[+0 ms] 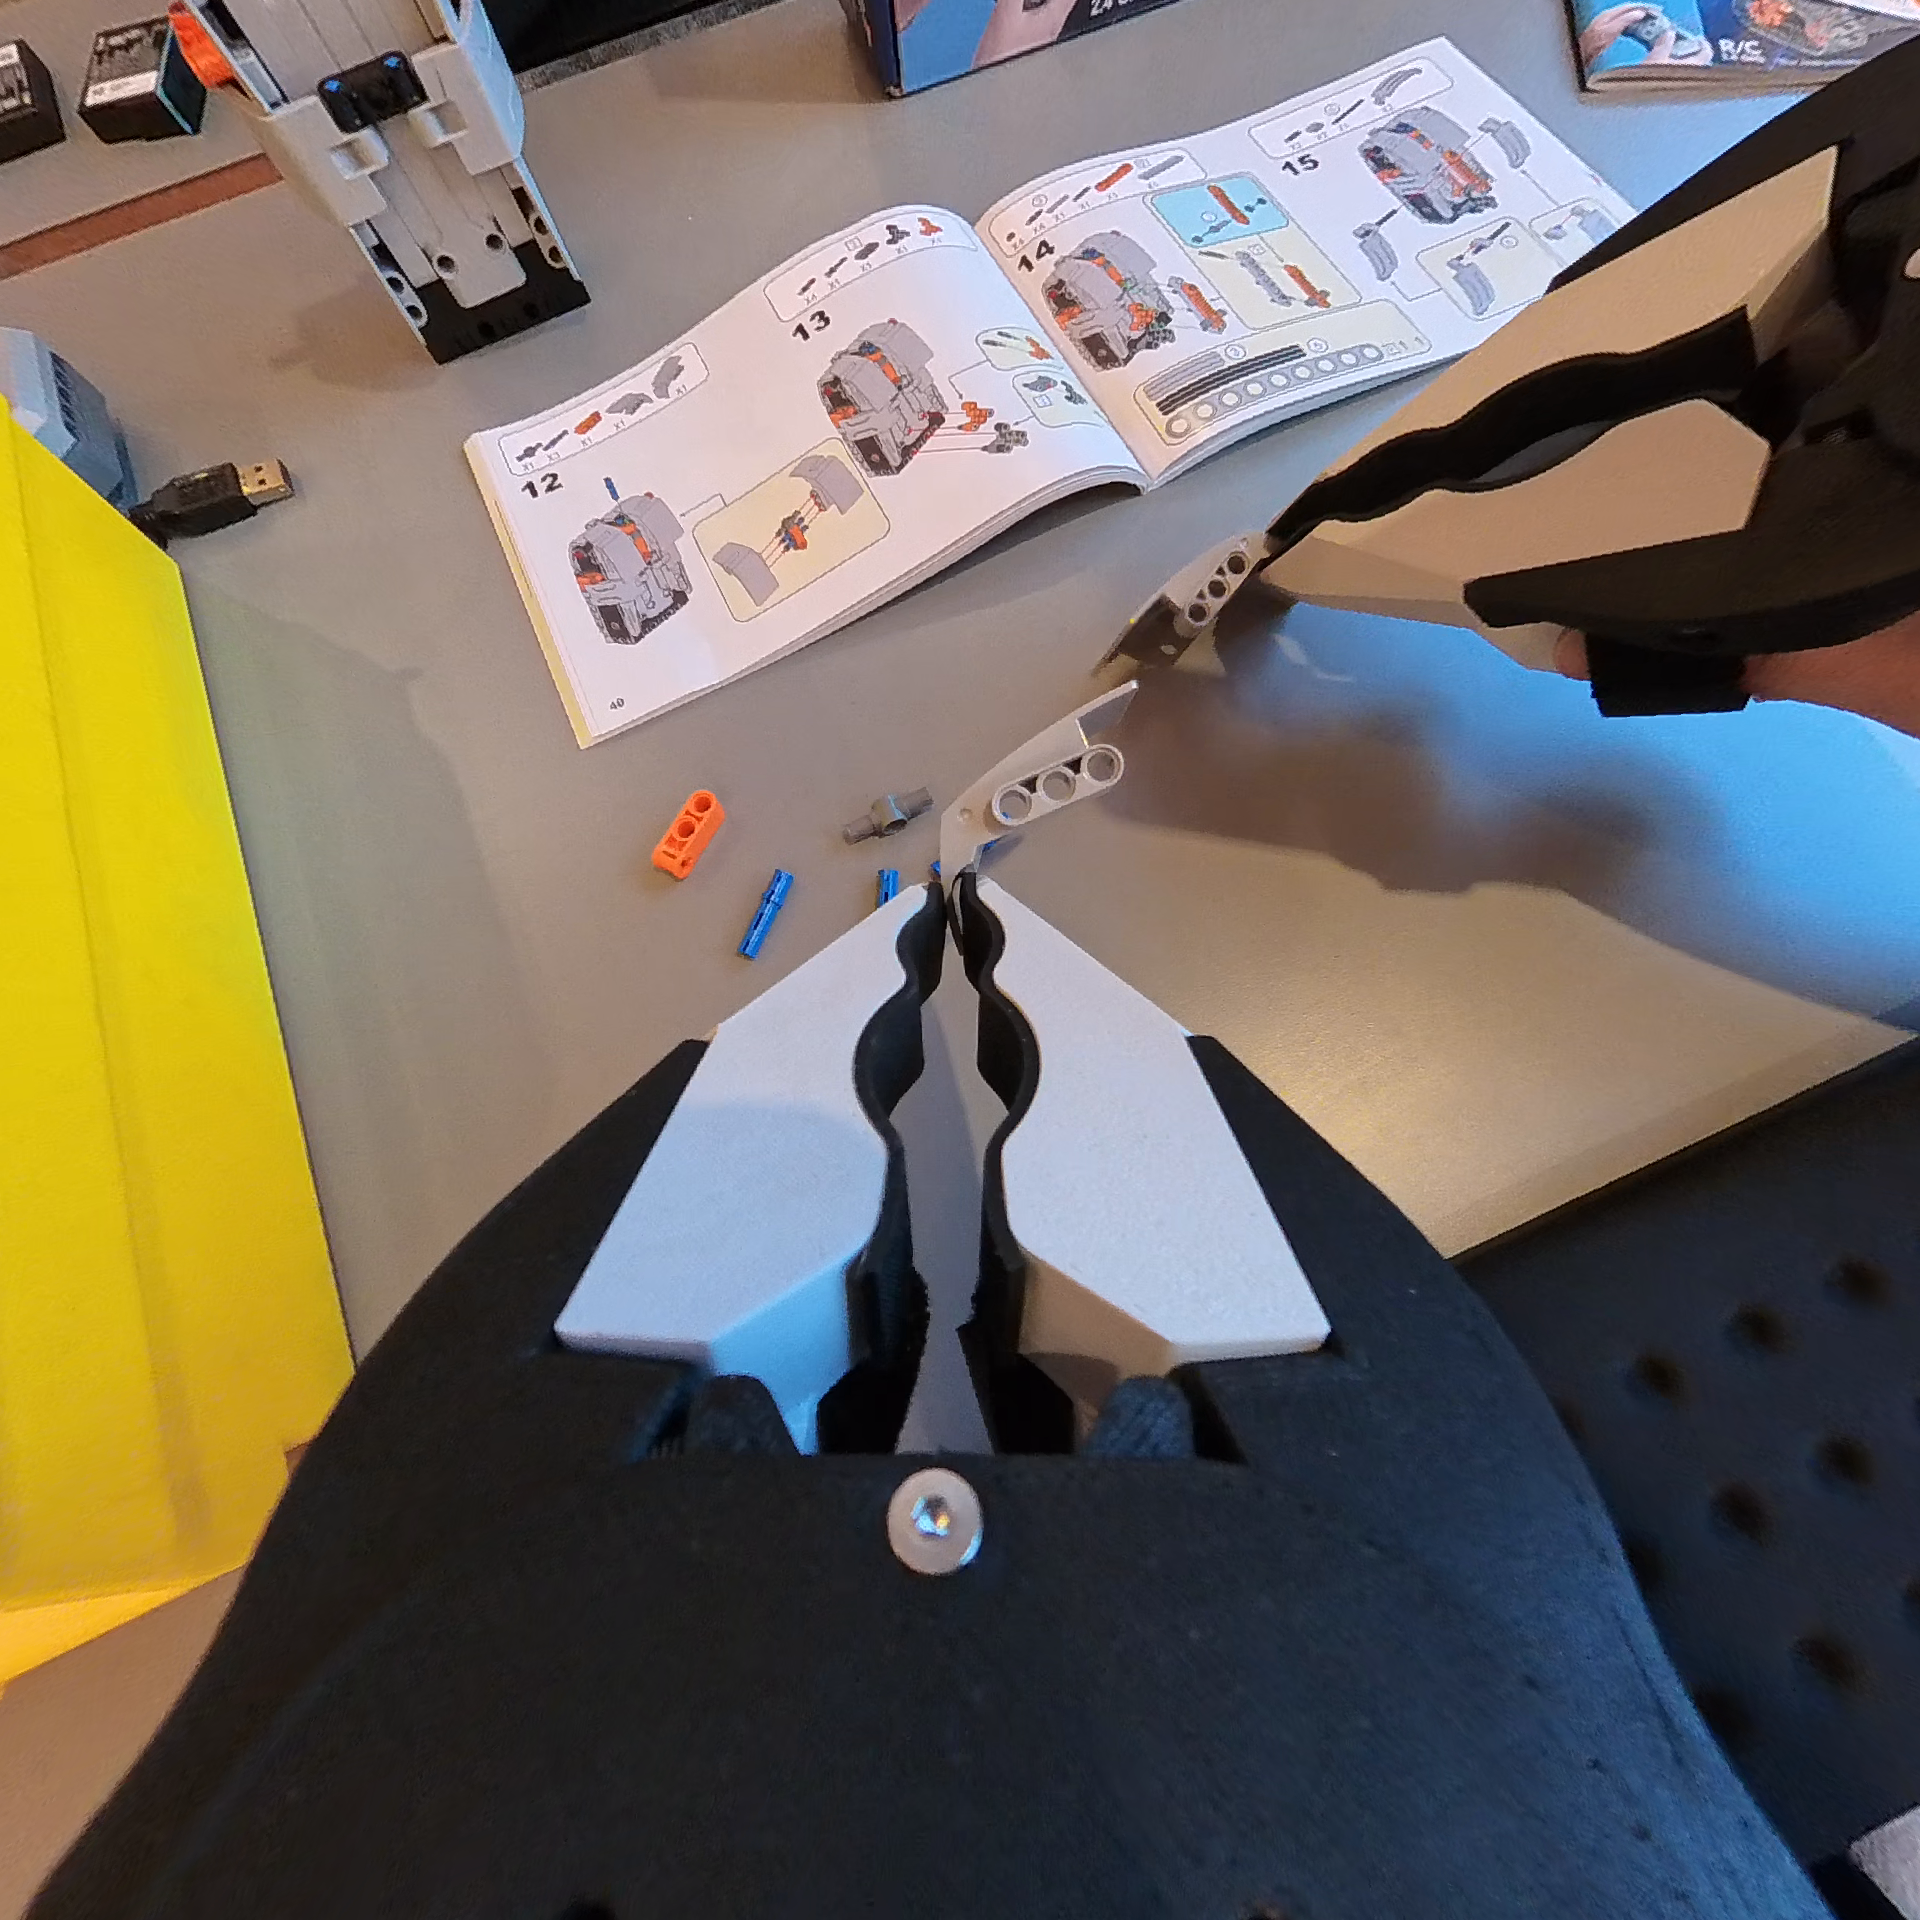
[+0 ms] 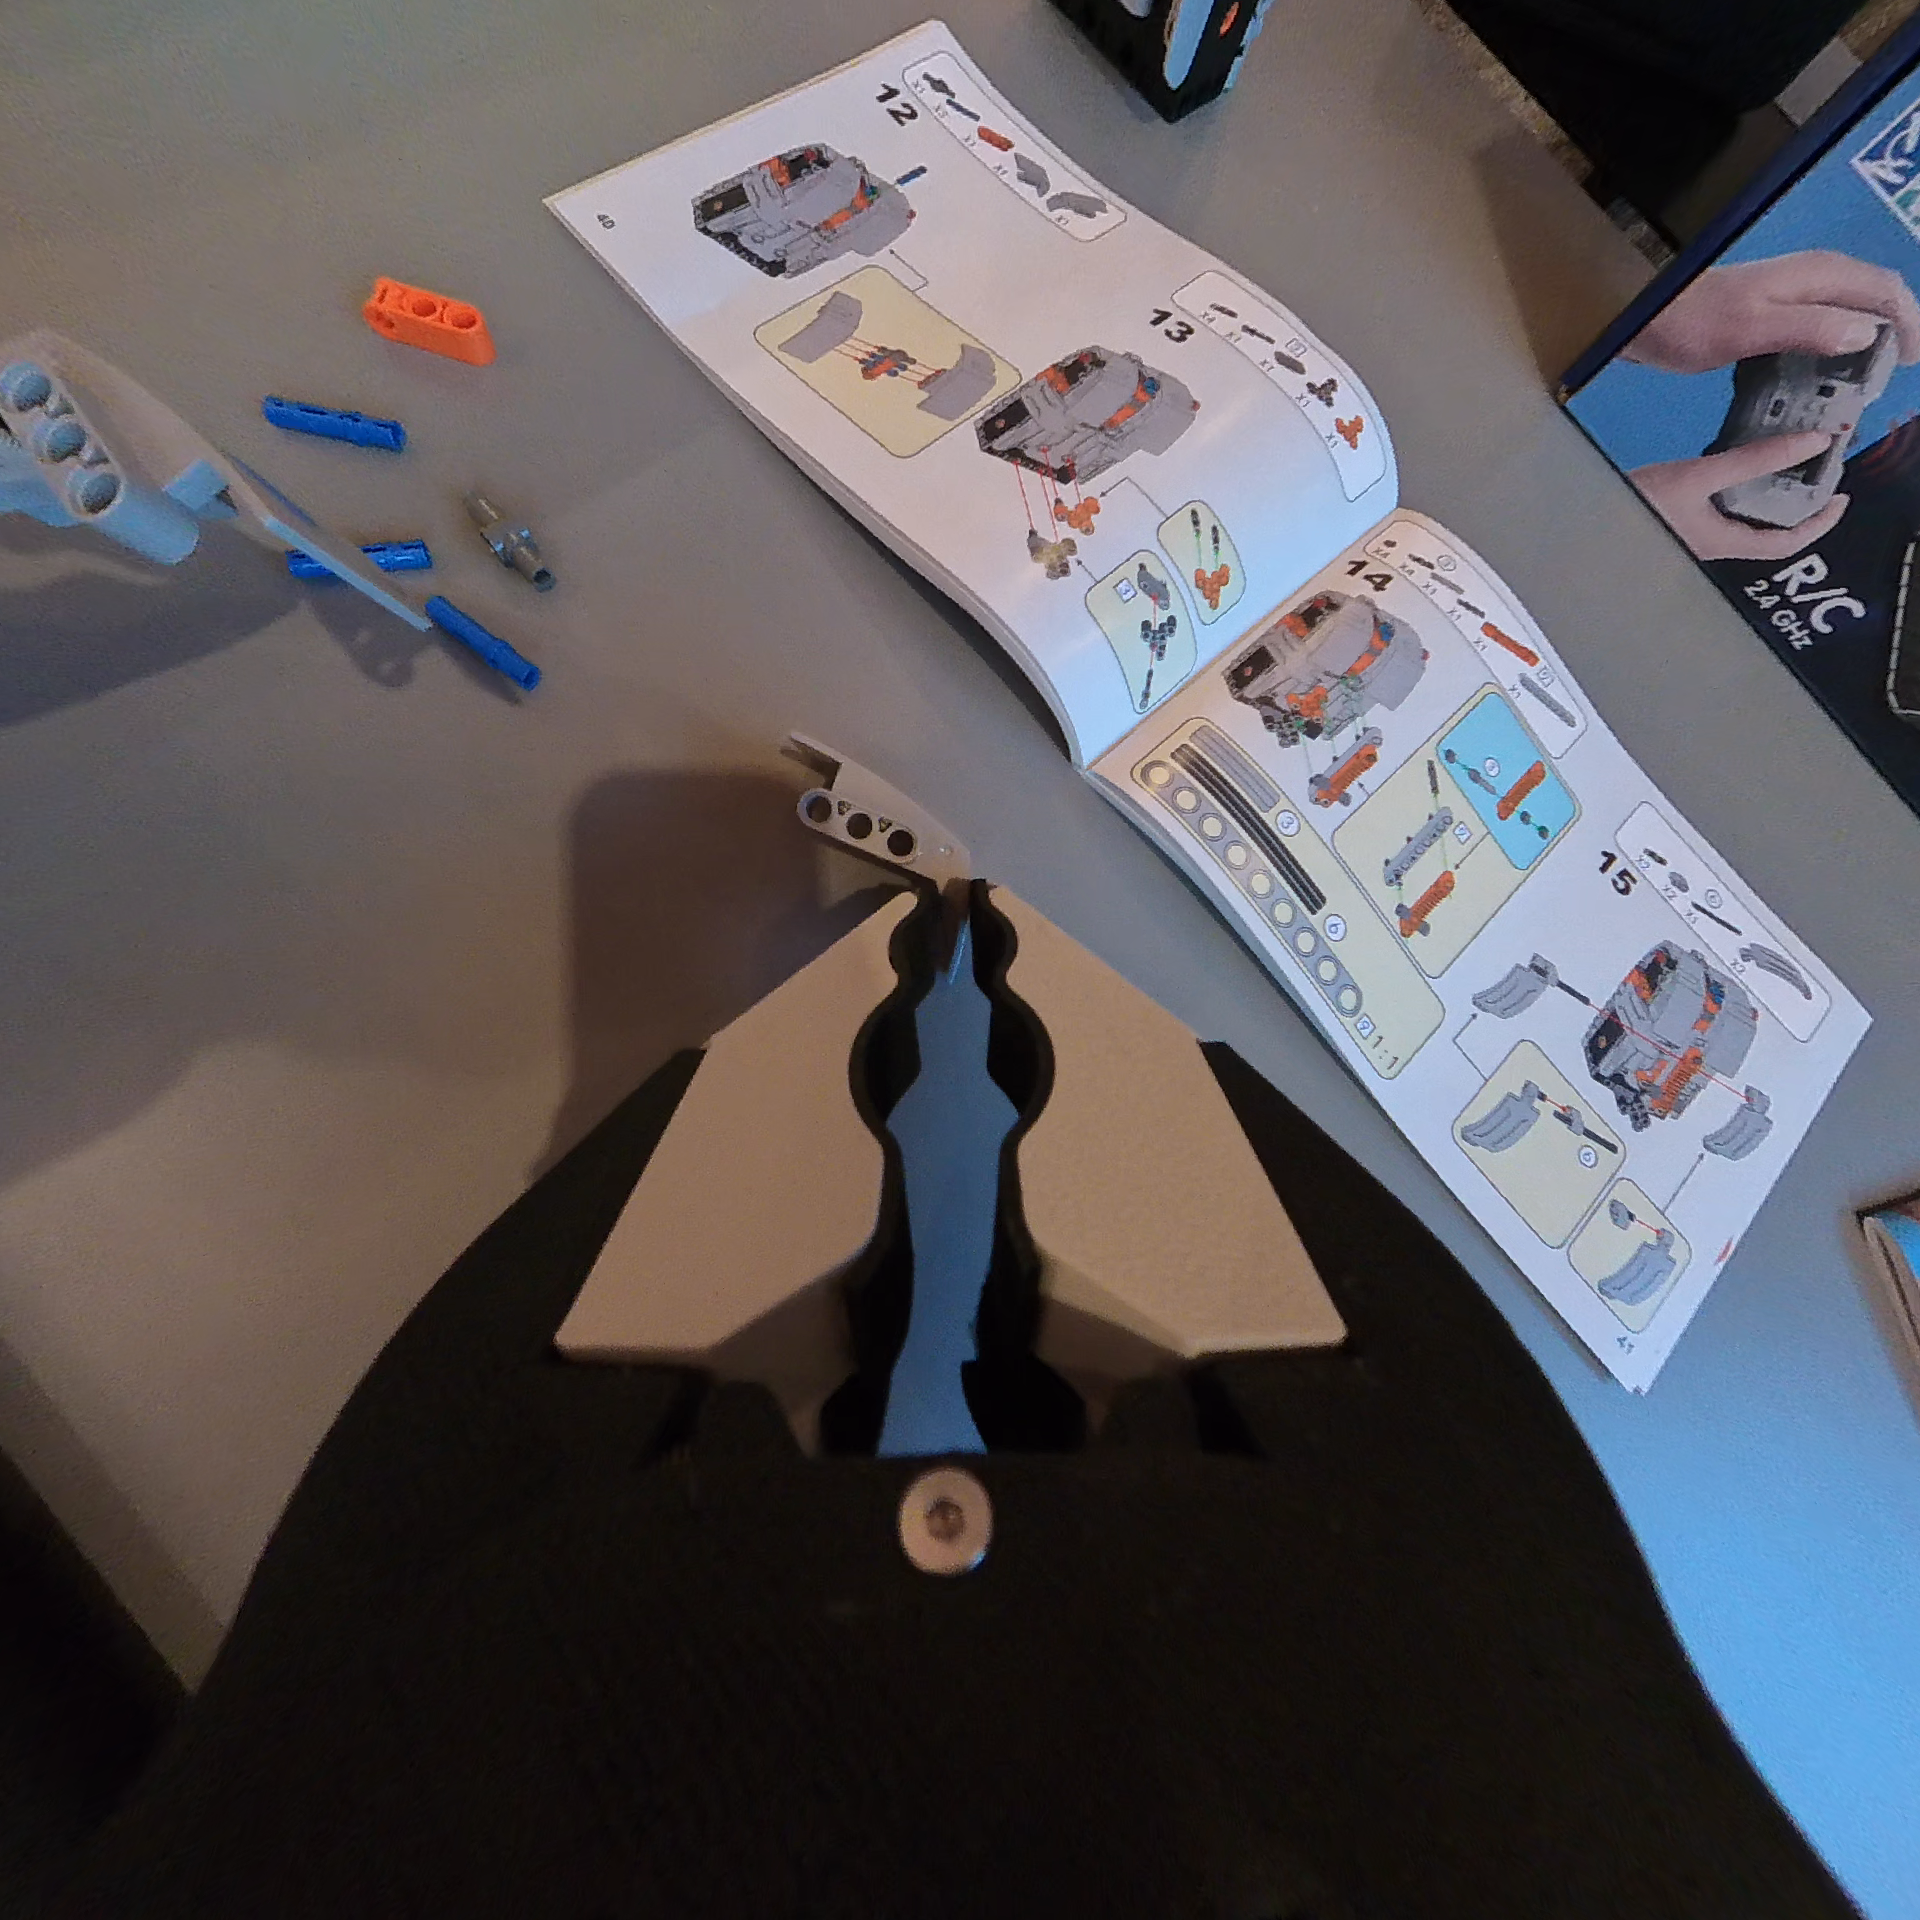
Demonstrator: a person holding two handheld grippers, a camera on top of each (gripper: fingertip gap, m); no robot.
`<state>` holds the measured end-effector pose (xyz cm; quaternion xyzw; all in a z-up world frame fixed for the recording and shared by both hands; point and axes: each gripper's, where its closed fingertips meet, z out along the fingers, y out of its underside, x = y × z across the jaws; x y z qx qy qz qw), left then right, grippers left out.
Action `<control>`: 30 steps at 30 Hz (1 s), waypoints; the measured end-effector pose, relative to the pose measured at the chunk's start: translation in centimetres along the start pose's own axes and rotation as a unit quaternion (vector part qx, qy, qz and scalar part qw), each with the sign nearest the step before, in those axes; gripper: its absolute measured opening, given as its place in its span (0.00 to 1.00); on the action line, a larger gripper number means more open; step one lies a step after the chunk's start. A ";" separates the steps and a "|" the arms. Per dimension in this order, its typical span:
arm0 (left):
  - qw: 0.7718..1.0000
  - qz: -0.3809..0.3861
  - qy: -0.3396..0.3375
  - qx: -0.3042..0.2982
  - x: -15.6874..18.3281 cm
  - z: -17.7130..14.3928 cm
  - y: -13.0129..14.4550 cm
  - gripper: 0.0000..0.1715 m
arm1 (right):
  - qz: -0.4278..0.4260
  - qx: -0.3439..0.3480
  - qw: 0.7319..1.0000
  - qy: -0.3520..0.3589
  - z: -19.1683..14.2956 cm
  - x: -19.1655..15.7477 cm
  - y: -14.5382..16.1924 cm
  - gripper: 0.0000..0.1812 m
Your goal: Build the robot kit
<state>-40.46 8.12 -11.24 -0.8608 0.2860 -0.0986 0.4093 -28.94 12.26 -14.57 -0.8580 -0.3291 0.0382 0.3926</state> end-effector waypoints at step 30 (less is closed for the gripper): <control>0.995 0.093 -0.027 -0.026 2.2 1.3 -0.4 0.01 | -0.285 0.083 0.936 -0.189 -2.5 -8.1 -4.7 0.08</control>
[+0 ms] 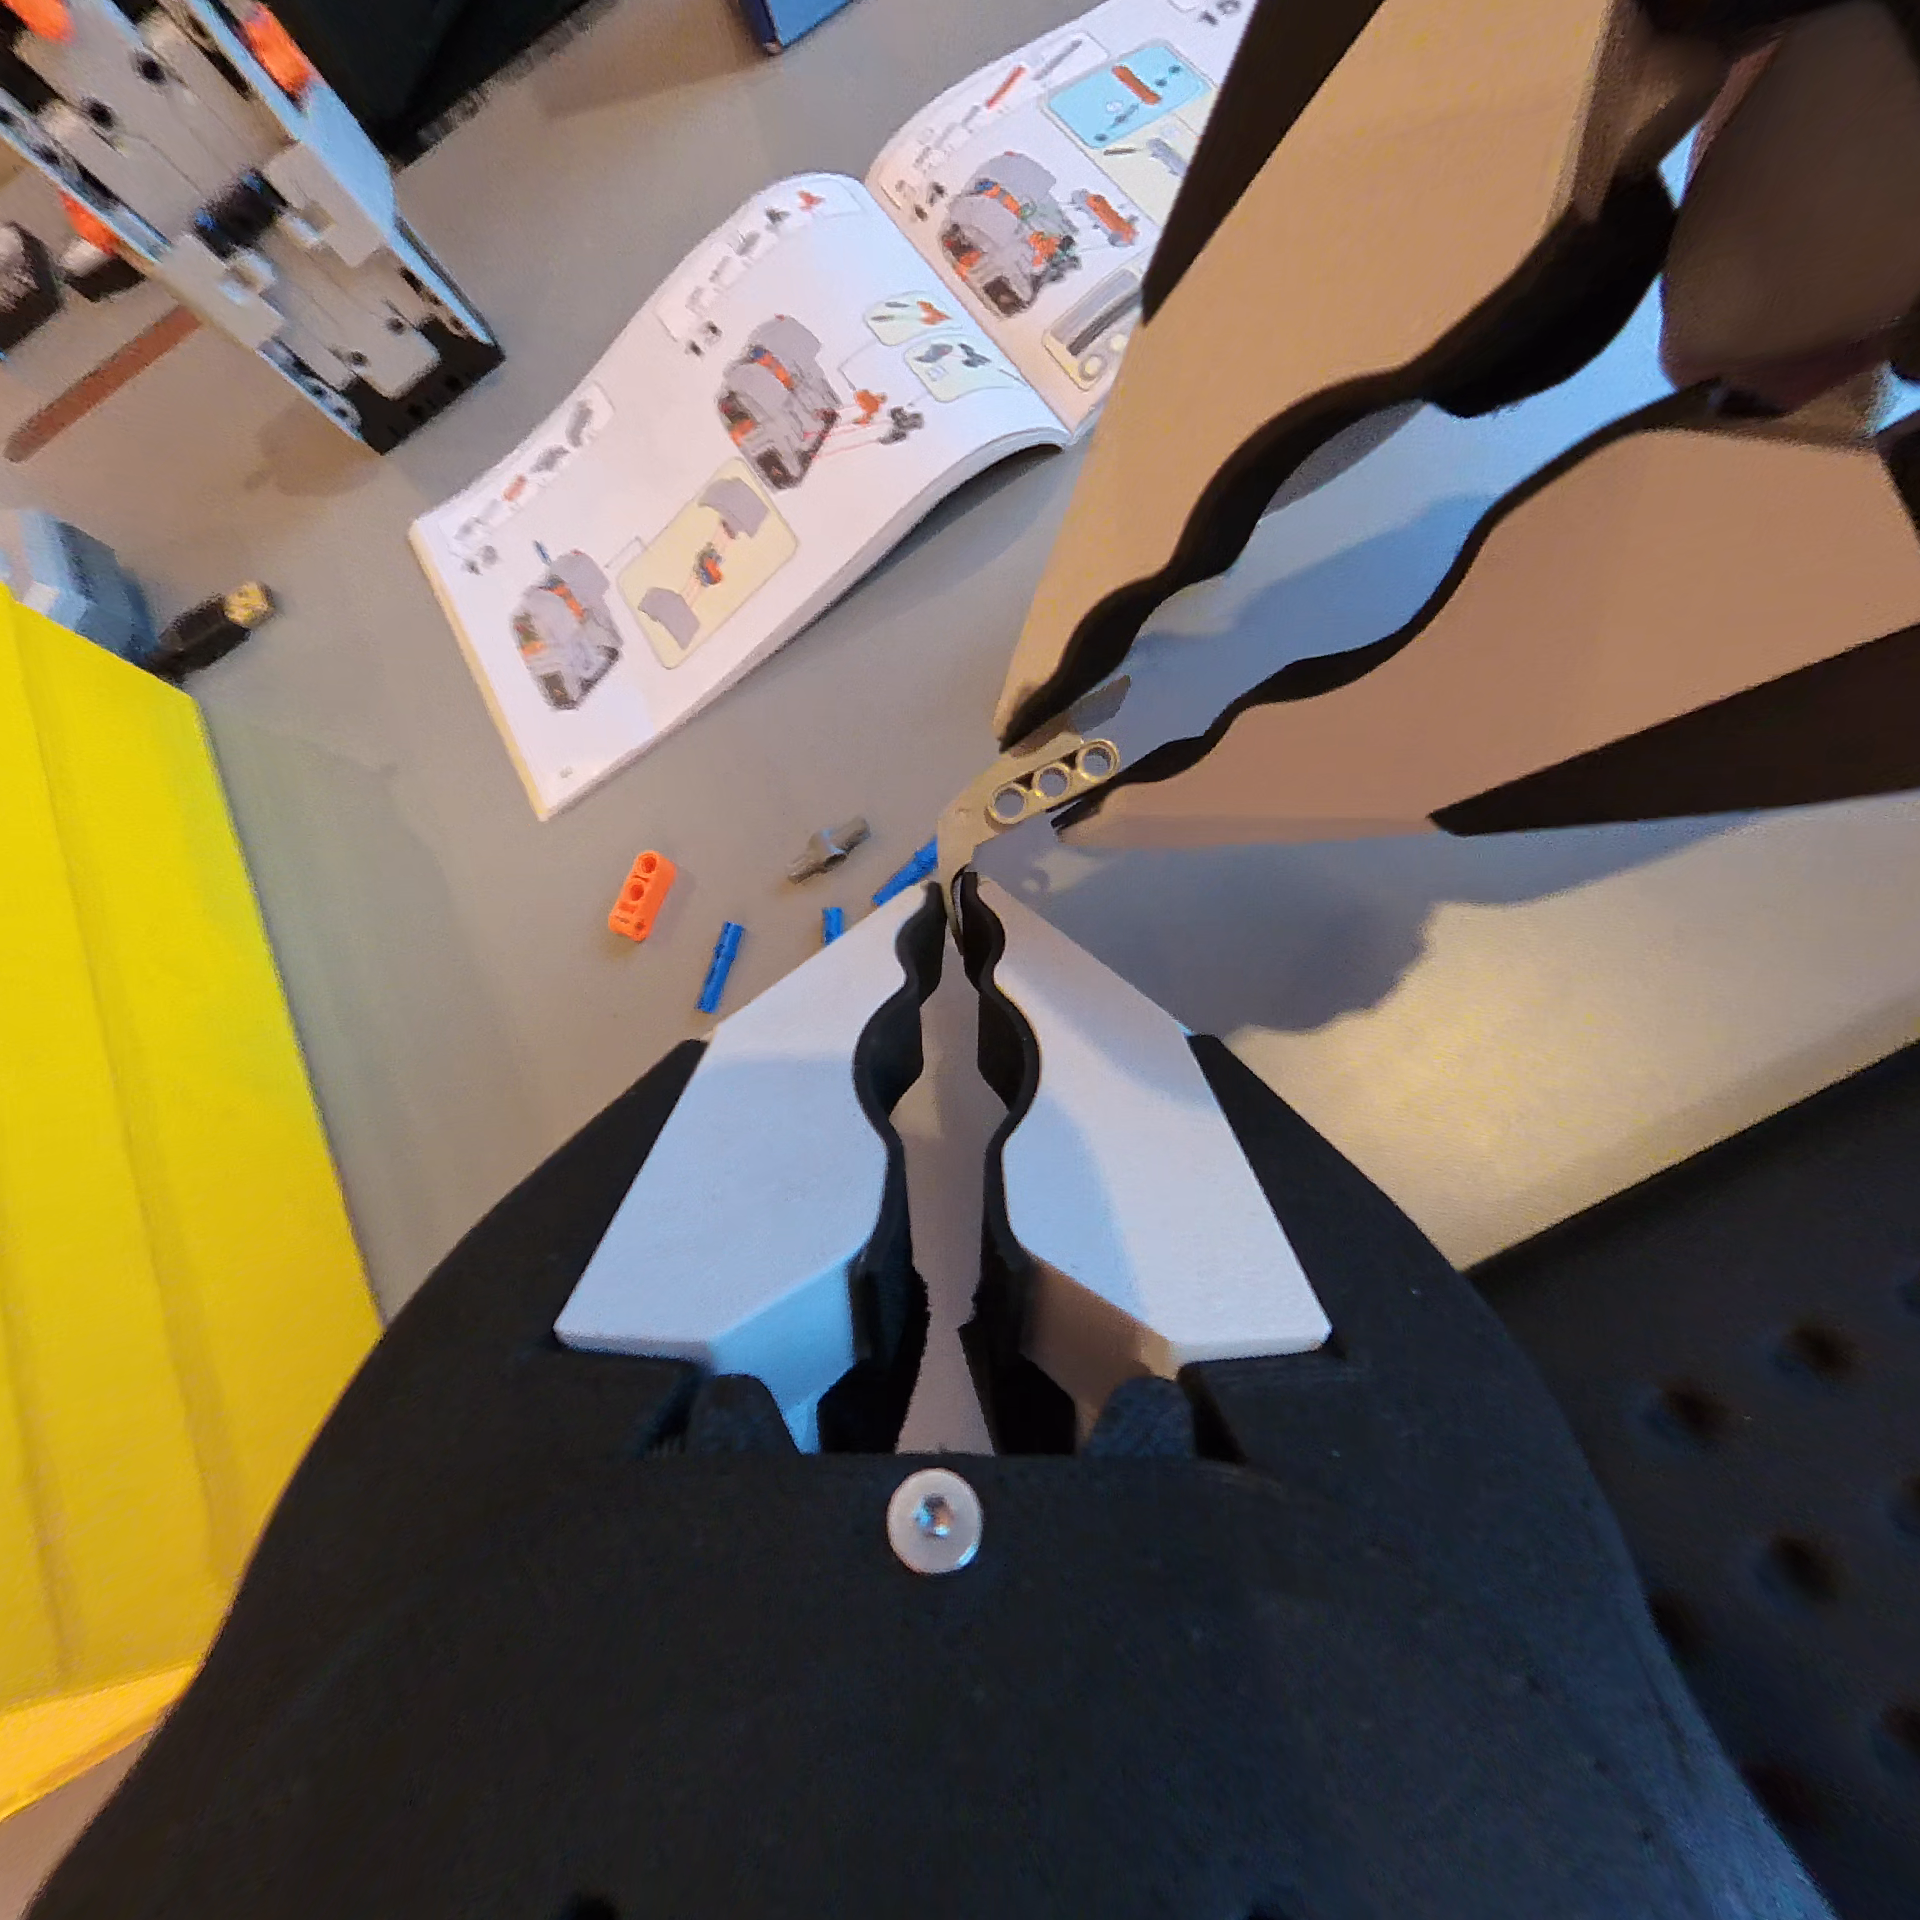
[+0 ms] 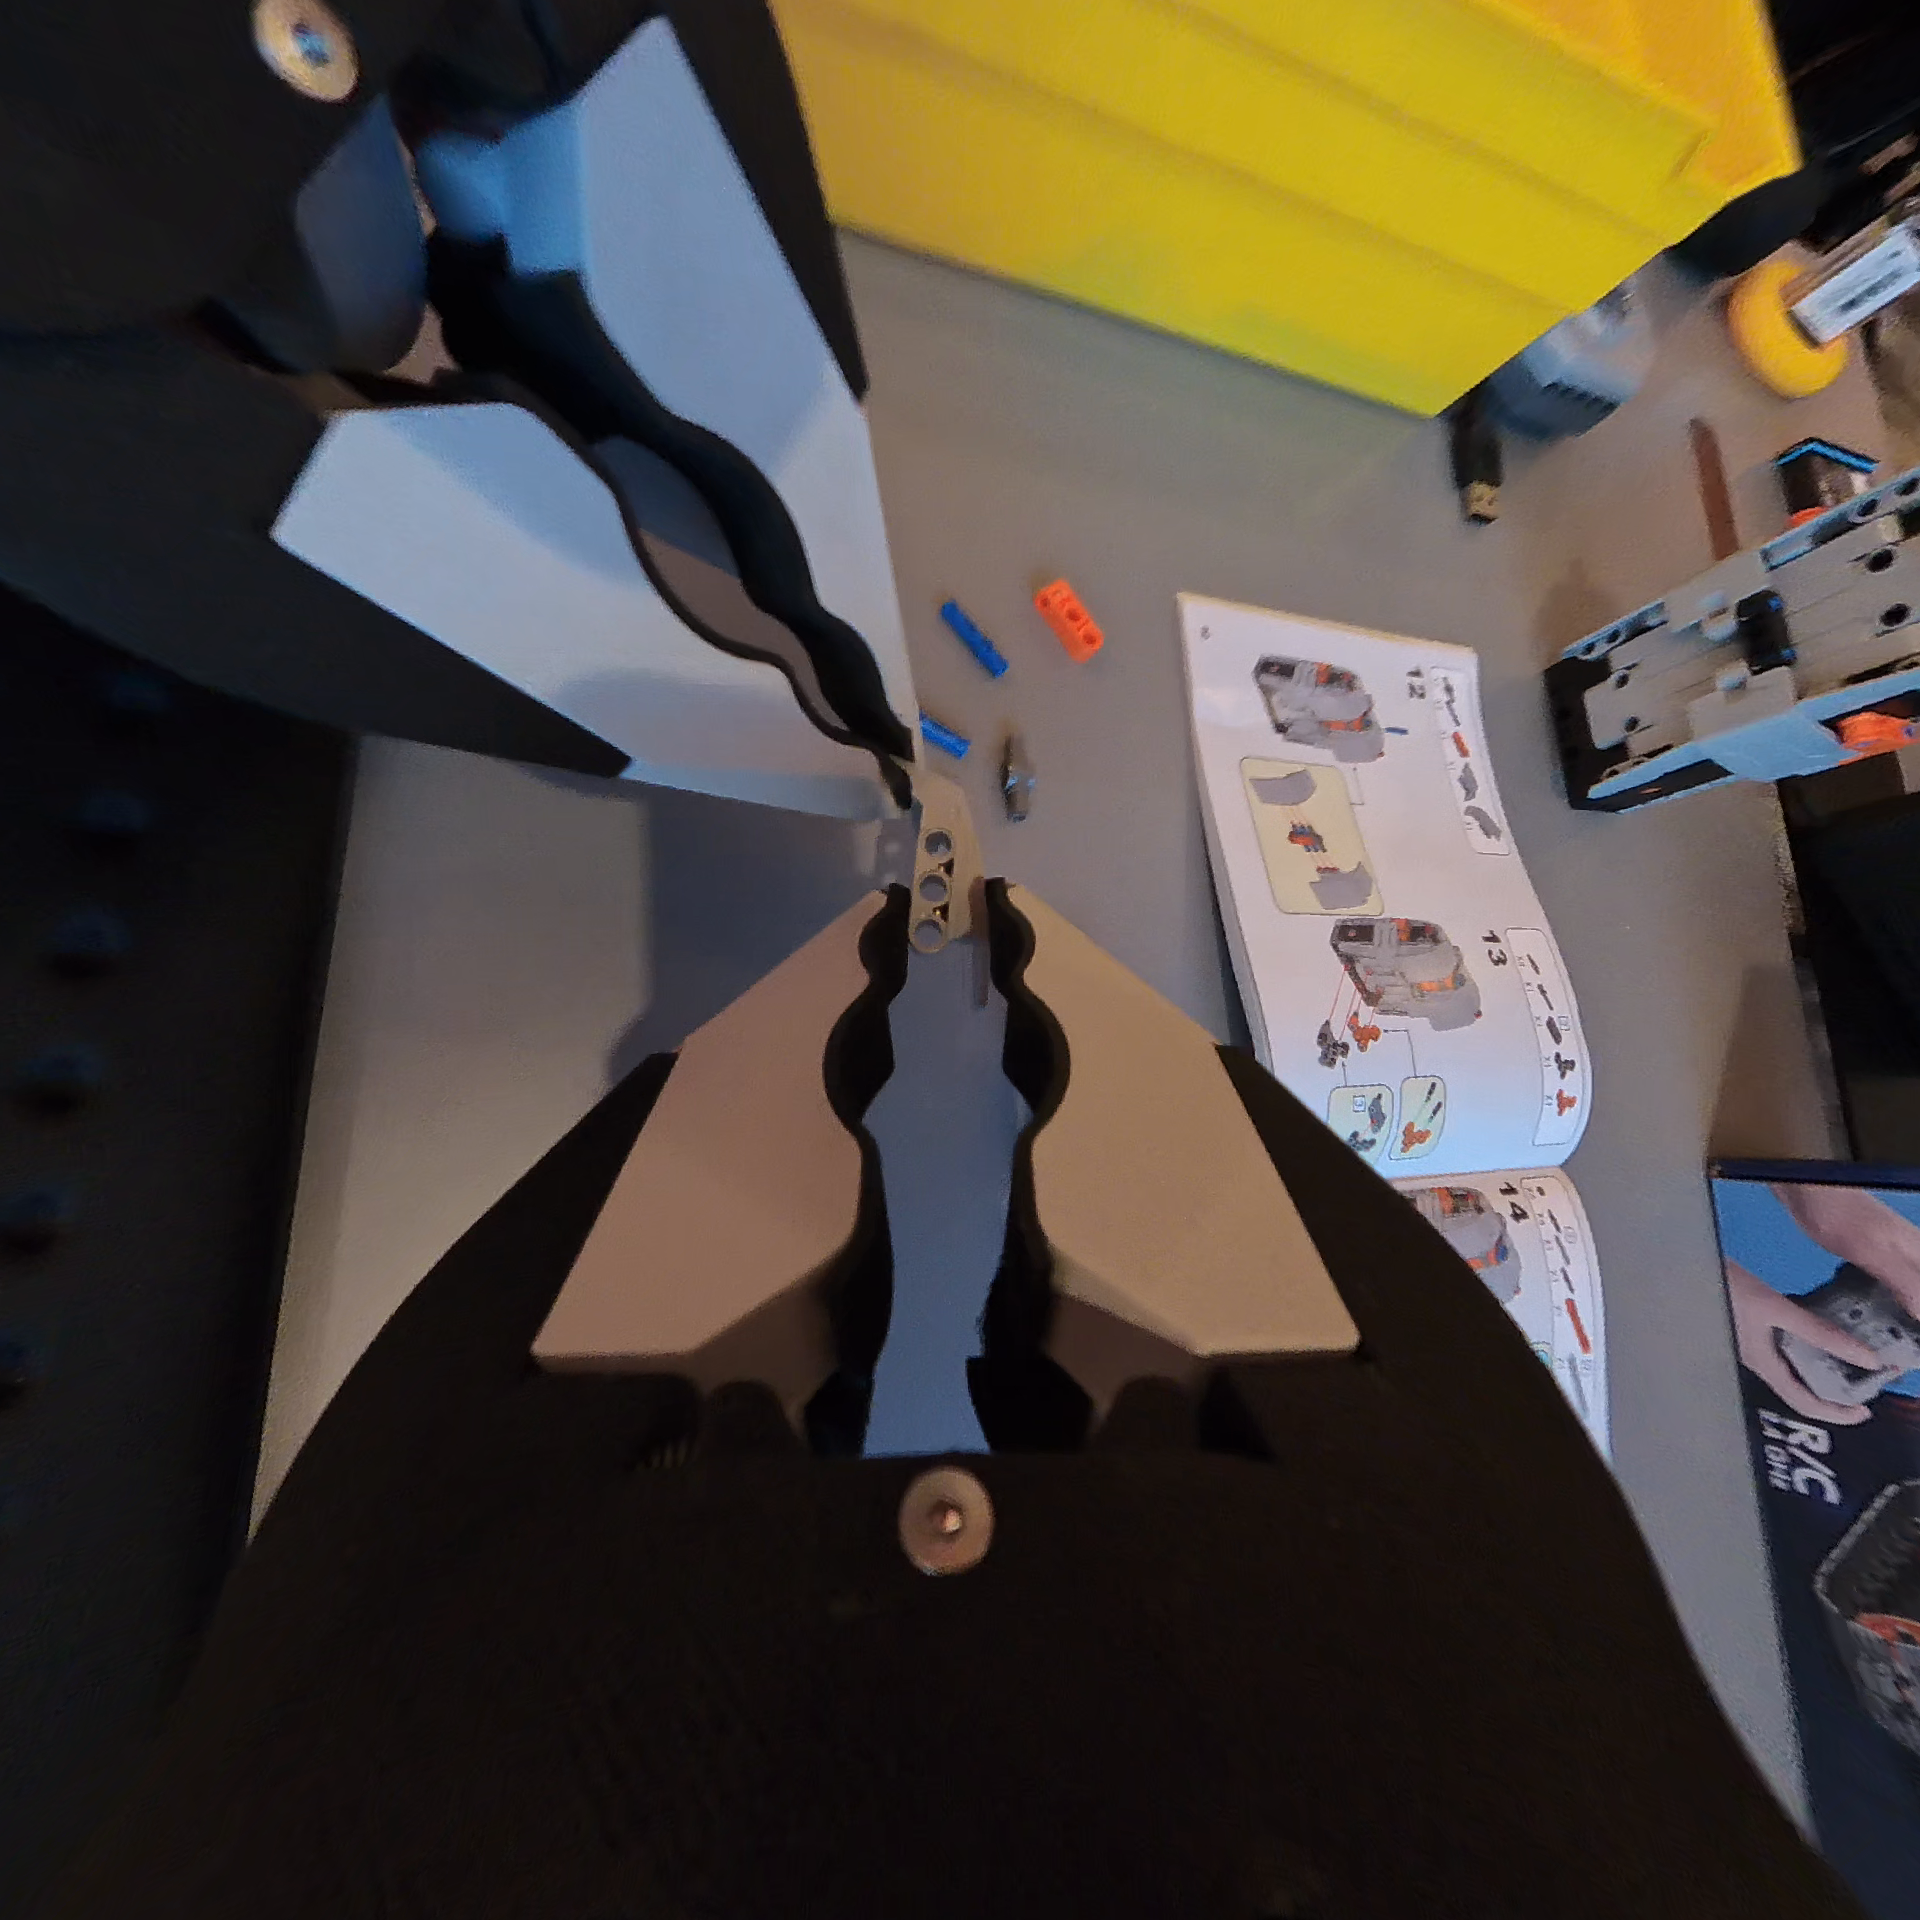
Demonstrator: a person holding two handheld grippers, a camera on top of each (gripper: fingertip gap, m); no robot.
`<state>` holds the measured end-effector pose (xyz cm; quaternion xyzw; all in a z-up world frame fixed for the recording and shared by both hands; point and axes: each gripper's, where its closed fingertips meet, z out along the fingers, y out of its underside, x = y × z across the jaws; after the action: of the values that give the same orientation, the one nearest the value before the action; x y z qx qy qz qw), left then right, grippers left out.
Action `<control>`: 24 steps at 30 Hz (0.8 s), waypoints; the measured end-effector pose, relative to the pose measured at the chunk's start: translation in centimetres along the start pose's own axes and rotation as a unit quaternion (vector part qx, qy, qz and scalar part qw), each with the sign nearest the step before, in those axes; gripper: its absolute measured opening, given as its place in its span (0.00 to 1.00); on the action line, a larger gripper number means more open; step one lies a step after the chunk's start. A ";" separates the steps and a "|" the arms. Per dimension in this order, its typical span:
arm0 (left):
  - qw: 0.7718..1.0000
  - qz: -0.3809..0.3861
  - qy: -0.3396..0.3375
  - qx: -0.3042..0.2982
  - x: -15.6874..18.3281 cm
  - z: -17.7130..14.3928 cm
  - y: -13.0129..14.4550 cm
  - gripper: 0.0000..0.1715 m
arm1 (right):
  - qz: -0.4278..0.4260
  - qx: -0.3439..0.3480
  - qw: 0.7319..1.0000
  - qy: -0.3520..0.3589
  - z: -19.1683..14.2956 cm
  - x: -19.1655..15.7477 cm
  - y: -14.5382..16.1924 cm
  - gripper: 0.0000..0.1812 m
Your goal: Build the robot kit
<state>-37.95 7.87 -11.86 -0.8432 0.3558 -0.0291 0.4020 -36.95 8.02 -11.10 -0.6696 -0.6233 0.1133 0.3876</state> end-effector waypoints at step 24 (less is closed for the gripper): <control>0.812 -0.238 0.378 0.375 2.0 -9.3 -6.9 0.00 | 0.369 0.461 0.748 -0.304 -9.0 -1.1 -6.8 0.07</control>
<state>-35.60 3.47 -1.21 -0.6079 0.2292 -0.5712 0.5016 -36.50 3.09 -0.91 -0.5174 -0.2845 0.7185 0.3674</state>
